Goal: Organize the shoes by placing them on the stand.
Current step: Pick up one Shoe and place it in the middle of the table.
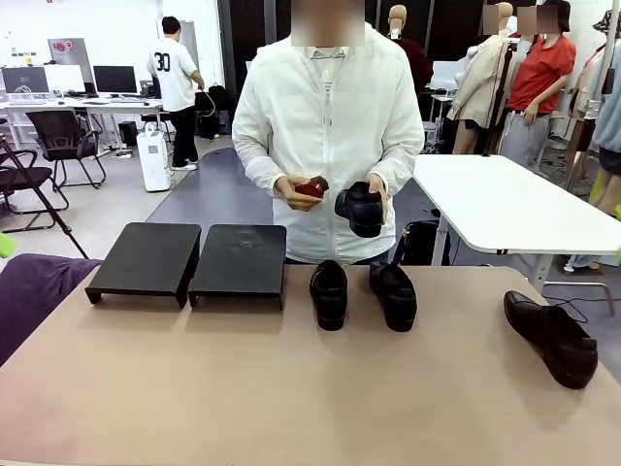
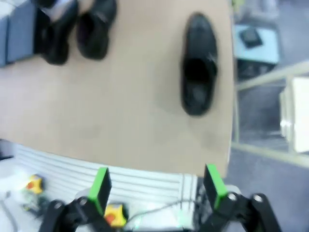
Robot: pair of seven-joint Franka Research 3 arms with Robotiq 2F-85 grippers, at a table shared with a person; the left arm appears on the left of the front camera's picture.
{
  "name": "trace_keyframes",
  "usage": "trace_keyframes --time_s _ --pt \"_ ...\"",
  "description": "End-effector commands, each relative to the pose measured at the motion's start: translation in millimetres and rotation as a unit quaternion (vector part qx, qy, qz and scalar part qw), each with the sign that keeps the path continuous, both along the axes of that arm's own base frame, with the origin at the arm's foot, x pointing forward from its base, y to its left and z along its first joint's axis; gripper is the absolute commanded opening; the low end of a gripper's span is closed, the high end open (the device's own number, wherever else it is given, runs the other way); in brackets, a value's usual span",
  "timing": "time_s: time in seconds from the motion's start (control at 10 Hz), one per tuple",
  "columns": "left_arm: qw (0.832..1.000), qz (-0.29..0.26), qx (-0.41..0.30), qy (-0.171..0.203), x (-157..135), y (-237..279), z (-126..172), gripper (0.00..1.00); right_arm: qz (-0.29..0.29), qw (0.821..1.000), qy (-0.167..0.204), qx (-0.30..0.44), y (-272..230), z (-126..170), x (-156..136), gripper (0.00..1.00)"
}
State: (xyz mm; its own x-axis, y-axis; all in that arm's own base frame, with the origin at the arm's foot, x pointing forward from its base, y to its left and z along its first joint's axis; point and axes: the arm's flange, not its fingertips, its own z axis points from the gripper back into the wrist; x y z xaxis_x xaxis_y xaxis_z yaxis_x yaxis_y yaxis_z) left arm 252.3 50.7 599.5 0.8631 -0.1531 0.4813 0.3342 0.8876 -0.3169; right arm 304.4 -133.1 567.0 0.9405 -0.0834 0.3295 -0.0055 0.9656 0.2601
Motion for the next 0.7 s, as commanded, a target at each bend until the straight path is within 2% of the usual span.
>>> trace_keyframes --time_s 0.0,0.1,0.4,0.5,0.6 --pt "1.0 -0.006 -0.005 -0.001 -0.6 1.2 0.1 1.0 -0.052 0.998 -0.016 -0.015 -6.1 -5.6 -7.9 1.0" --pt "1.0 -0.006 -0.005 -0.001 -0.6 1.2 0.1 1.0 -0.022 0.999 -0.016 -0.02 11.9 -5.3 0.7 1.0" --pt "1.0 -0.006 -0.005 -0.001 -0.6 1.2 0.1 1.0 0.071 0.996 -0.012 -0.044 109.5 -12.0 53.1 1.0" --pt "1.0 -0.006 -0.005 -0.001 -0.6 1.2 0.1 1.0 0.086 0.995 -0.02 -0.04 147.5 -15.3 66.8 1.0" --pt "1.0 -0.006 -0.005 -0.001 -0.6 1.2 0.1 1.0 0.075 0.996 -0.021 -0.04 181.7 -19.2 79.1 1.0"
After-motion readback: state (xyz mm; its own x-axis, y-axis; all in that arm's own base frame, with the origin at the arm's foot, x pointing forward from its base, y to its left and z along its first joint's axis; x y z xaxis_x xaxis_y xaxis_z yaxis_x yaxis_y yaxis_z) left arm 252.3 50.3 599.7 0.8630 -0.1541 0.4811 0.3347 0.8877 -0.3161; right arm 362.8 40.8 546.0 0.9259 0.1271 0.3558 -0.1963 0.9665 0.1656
